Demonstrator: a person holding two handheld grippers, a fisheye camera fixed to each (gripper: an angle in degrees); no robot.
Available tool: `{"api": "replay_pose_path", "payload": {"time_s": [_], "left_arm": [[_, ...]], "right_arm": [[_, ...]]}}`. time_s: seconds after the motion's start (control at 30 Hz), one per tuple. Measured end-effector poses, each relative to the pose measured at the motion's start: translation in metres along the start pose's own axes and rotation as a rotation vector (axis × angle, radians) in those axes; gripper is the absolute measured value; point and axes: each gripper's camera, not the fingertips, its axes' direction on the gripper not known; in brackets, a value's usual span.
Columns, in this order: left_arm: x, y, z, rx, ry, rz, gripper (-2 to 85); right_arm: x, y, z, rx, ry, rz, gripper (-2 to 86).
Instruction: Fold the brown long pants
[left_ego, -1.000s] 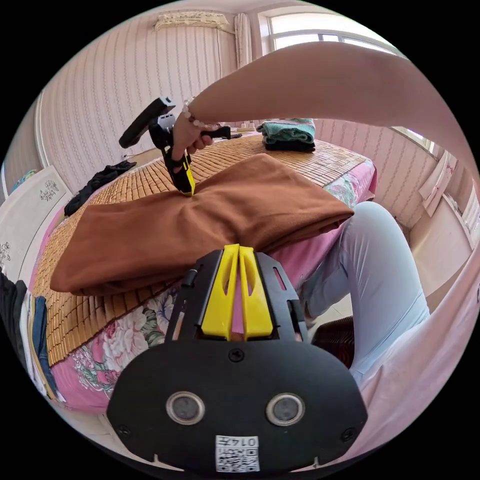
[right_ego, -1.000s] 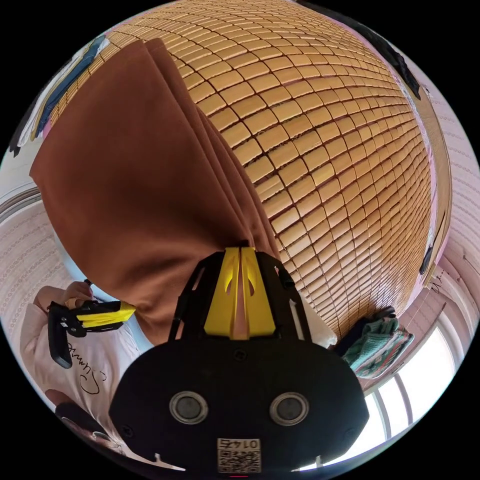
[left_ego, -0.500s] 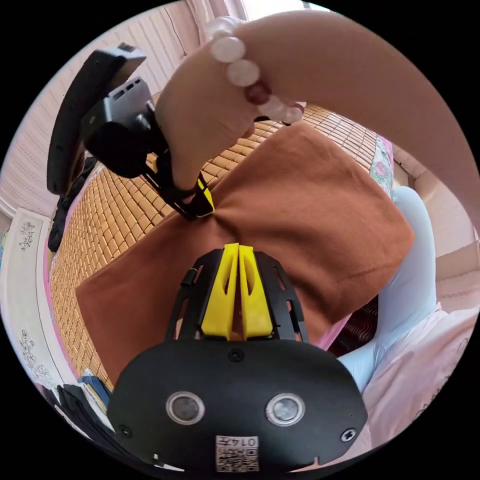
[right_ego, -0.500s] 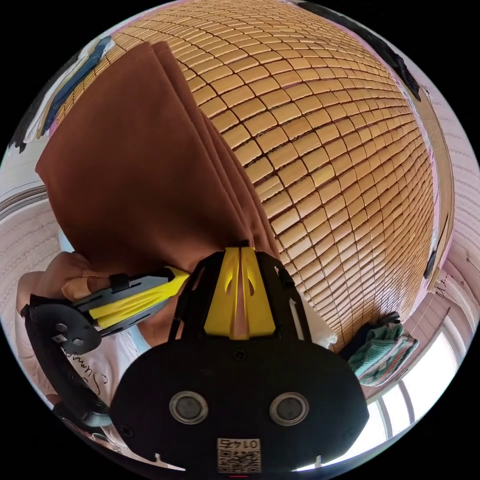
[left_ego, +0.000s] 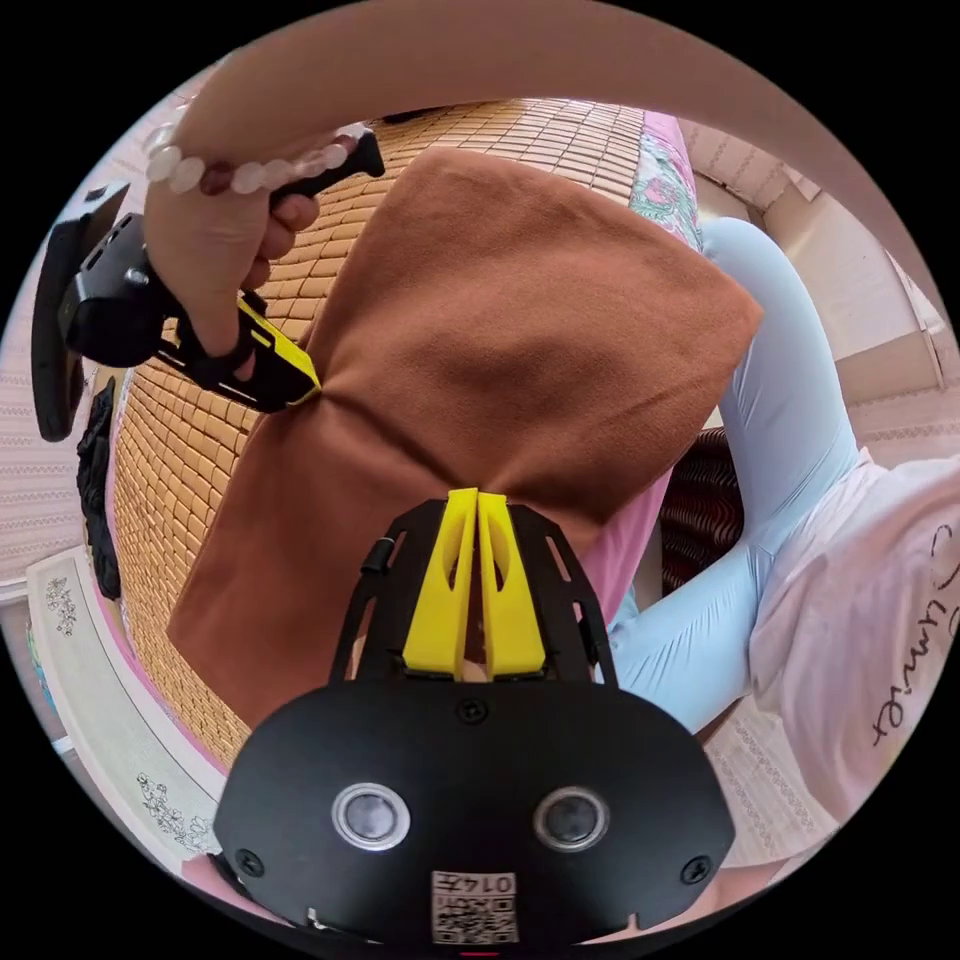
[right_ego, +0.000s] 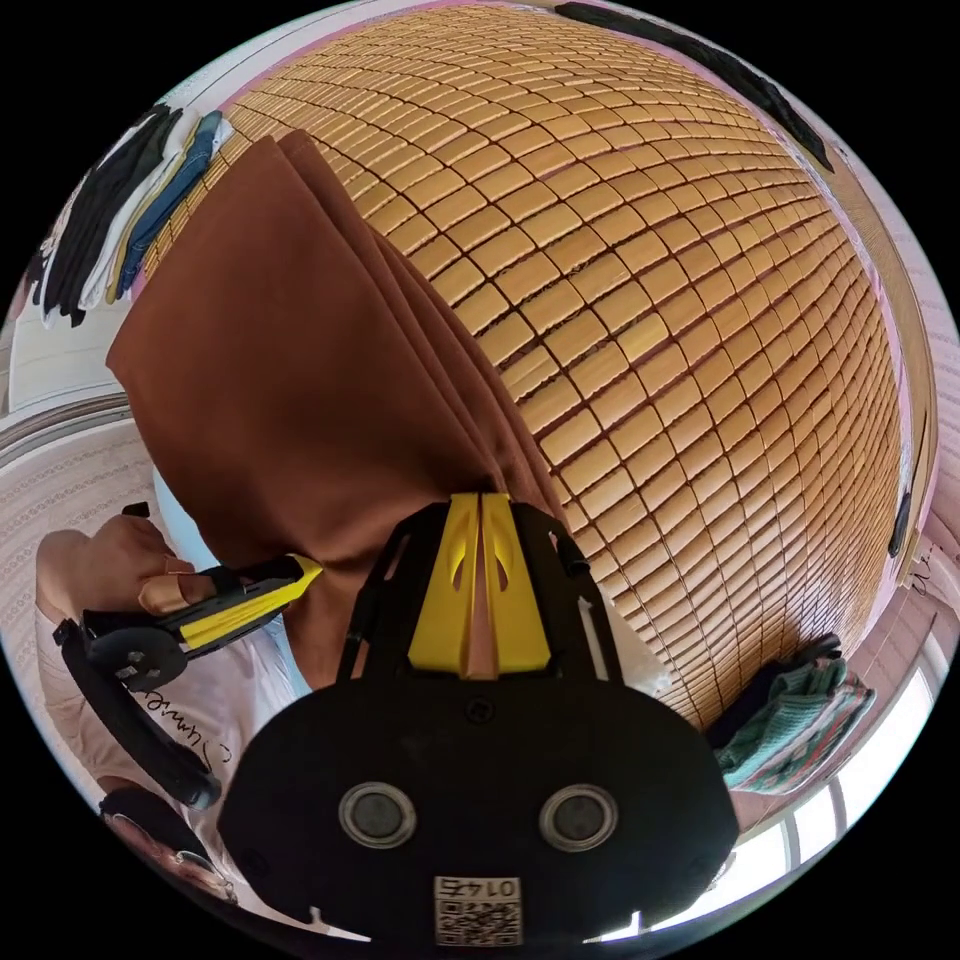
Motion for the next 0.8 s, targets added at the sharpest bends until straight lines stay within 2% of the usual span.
{"api": "replay_pose_path", "payload": {"time_s": [0.13, 0.2, 0.3, 0.37, 0.4, 0.43, 0.47, 0.57, 0.7, 0.8], "left_arm": [[0.014, -0.004, -0.002, 0.001, -0.093, -0.043, -1.0], [0.04, -0.004, -0.001, 0.011, -0.273, -0.053, -1.0], [0.066, 0.006, -0.009, 0.043, -0.409, -0.083, -1.0], [0.072, 0.018, -0.019, 0.085, -0.351, -0.13, -1.0], [0.075, 0.027, -0.02, 0.102, -0.332, -0.14, -1.0], [0.076, 0.031, -0.019, 0.105, -0.328, -0.138, -1.0], [0.078, 0.038, -0.019, 0.112, -0.317, -0.138, -1.0], [0.077, 0.048, -0.02, 0.104, -0.251, -0.137, -1.0], [0.065, 0.056, -0.035, 0.19, 0.045, -0.117, -0.9], [0.037, 0.052, -0.057, 0.327, 0.099, -0.187, -0.8]], "right_arm": [[-0.012, 0.028, 0.015, -0.03, 0.067, 0.031, -0.9], [-0.018, 0.052, 0.021, 0.018, 0.106, 0.047, -0.9], [-0.036, 0.108, 0.034, 0.169, 0.211, 0.053, -0.9], [-0.044, 0.175, 0.044, 0.413, 0.263, 0.071, -0.9], [-0.043, 0.196, 0.045, 0.489, 0.267, 0.114, -0.8], [-0.039, 0.246, 0.045, 0.648, 0.25, 0.211, -0.7], [-0.037, 0.303, 0.047, 0.812, 0.184, 0.276, -0.5], [-0.04, 0.447, 0.073, 1.091, -0.041, 0.342, 0.7], [-0.058, 0.587, 0.137, 1.227, -0.149, 0.502, 3.0], [-0.065, 0.651, 0.2, 1.164, -0.237, 0.674, 10.4]]}}
